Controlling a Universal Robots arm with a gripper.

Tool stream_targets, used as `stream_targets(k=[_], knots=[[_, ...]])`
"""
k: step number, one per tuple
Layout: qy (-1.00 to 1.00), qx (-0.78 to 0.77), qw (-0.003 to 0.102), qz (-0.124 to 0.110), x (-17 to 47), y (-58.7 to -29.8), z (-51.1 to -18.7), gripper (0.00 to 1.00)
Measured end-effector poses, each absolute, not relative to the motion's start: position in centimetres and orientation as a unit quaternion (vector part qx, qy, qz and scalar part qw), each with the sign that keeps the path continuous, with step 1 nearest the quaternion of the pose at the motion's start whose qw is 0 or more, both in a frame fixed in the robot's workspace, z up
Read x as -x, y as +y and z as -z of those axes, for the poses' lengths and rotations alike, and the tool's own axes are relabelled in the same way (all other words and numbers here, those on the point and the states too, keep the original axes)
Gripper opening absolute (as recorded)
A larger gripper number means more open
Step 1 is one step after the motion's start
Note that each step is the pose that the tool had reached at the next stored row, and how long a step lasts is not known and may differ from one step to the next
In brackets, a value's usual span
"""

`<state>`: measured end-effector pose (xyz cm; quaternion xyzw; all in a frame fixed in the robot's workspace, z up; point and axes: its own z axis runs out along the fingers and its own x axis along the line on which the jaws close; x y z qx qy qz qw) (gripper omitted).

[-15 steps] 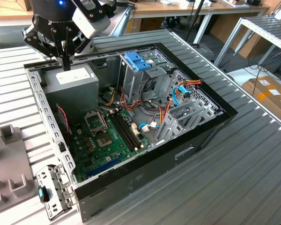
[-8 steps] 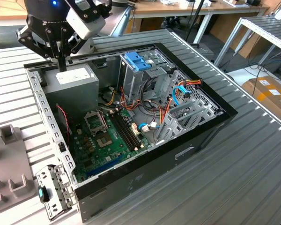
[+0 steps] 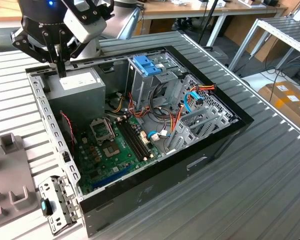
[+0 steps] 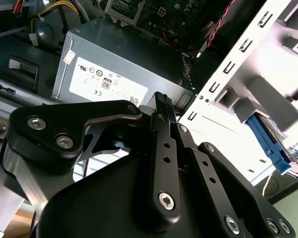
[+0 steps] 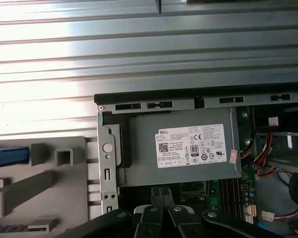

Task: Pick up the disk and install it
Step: 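Reach for the disk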

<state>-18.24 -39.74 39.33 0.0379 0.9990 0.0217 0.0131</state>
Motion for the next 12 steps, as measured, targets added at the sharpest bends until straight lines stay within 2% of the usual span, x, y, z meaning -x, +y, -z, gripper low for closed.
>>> stream_targets(k=[12], knots=[[0.999,-0.038,0.013,-0.022,20.4,-39.7,-39.3,0.11]])
